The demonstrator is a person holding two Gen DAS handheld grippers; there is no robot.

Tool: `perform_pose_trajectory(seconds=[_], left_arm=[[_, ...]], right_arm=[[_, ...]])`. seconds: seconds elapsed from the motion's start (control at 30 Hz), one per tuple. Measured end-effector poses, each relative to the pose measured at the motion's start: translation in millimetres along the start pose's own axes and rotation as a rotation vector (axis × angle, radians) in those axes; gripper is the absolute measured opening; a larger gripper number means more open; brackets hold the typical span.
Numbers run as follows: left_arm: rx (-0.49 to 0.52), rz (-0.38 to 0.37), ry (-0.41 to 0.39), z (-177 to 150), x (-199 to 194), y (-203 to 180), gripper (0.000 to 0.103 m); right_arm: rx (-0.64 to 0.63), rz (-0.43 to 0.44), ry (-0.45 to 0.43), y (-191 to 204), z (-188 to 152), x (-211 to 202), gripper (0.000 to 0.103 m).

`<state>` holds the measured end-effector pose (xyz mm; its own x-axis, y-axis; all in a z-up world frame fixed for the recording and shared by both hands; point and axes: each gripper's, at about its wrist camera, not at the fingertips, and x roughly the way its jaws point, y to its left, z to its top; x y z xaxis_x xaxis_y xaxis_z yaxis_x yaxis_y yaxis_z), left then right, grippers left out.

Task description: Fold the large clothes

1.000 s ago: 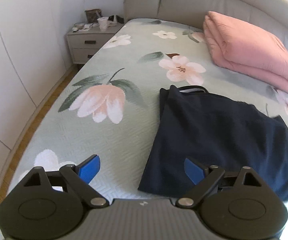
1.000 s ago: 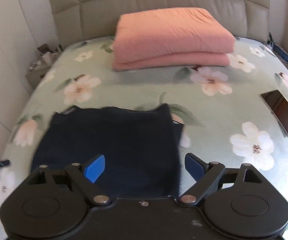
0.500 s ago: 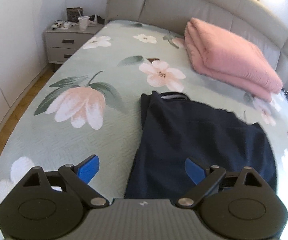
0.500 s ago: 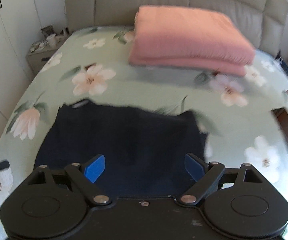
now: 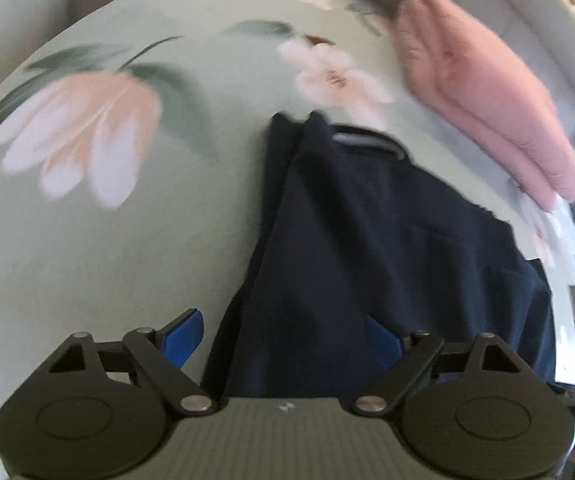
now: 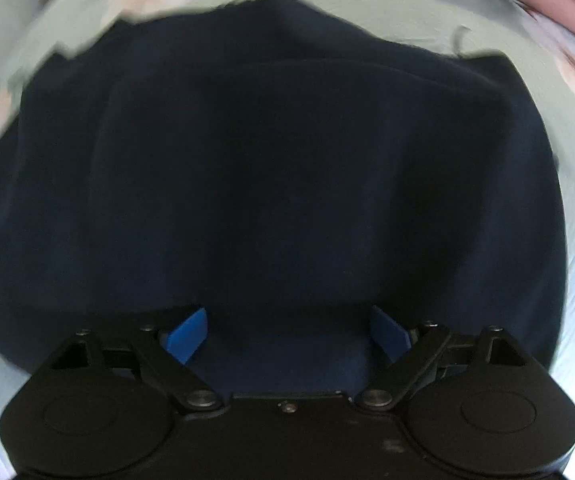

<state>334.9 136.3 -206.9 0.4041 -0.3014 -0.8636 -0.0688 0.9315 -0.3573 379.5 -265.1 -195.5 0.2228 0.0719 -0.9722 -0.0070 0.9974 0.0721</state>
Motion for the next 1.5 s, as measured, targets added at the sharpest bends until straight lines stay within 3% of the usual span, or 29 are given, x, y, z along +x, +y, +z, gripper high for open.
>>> perform_pose_trajectory(seconds=[0.13, 0.2, 0.27, 0.4, 0.47, 0.57, 0.73, 0.87, 1.0, 1.03, 1.1, 1.17, 1.3, 1.47, 1.5], left_arm=[[0.080, 0.029, -0.009, -20.8, -13.9, -6.0, 0.089], [0.107, 0.071, -0.035, -27.4, -22.5, -10.3, 0.089], [0.093, 0.103, -0.054, -32.3, -31.6, -11.4, 0.090], [0.043, 0.089, 0.033, -25.7, -36.5, -17.4, 0.090], [0.040, 0.091, 0.059, -21.9, -36.6, -24.8, 0.090], [0.077, 0.115, 0.008, -17.6, -34.1, -34.9, 0.096], [0.128, 0.127, 0.037, 2.4, -1.0, -36.7, 0.094], [0.112, 0.045, 0.083, 20.1, 28.0, -23.4, 0.094], [0.110, -0.063, 0.123, 26.3, 46.5, -7.9, 0.095], [0.116, -0.086, 0.142, 26.9, 52.1, -5.6, 0.099], [0.147, -0.137, 0.140, 25.1, 54.6, -2.7, 0.103], [0.183, -0.140, 0.123, 19.9, 55.2, -4.5, 0.103], [0.267, -0.104, 0.099, 7.9, 53.3, -18.9, 0.091], [0.256, -0.069, 0.091, 4.5, 52.5, -28.5, 0.082], [0.245, -0.062, 0.088, 4.0, 51.7, -29.0, 0.076]], right_arm=[[-0.028, -0.001, -0.064, 0.0, -12.7, -5.7, 0.103], [0.025, 0.014, -0.053, -4.2, -10.1, -7.8, 0.103], [0.071, 0.018, -0.097, -5.5, -17.7, -17.2, 0.102], [0.070, 0.045, -0.216, -0.9, -34.7, -54.4, 0.102], [0.041, 0.021, -0.213, 4.9, -30.3, -64.0, 0.102], [0.013, -0.041, -0.213, 16.8, -24.6, -67.6, 0.102], [-0.037, 0.003, -0.182, 6.4, -23.3, -46.0, 0.102], [-0.096, 0.011, -0.199, 10.4, -25.1, -17.2, 0.102], [-0.026, 0.081, -0.254, -5.0, -34.1, 2.0, 0.103], [-0.039, 0.088, -0.262, -6.2, -35.6, 3.2, 0.103], [-0.044, 0.087, -0.246, -6.6, -33.2, 4.6, 0.103], [-0.052, 0.070, -0.201, -3.6, -24.7, 6.2, 0.103], [-0.061, 0.055, -0.136, 0.2, -11.9, 10.0, 0.103], [-0.058, 0.061, -0.150, 2.7, -11.3, 12.6, 0.103], [-0.053, 0.060, -0.164, 3.1, -14.7, 12.1, 0.103]])
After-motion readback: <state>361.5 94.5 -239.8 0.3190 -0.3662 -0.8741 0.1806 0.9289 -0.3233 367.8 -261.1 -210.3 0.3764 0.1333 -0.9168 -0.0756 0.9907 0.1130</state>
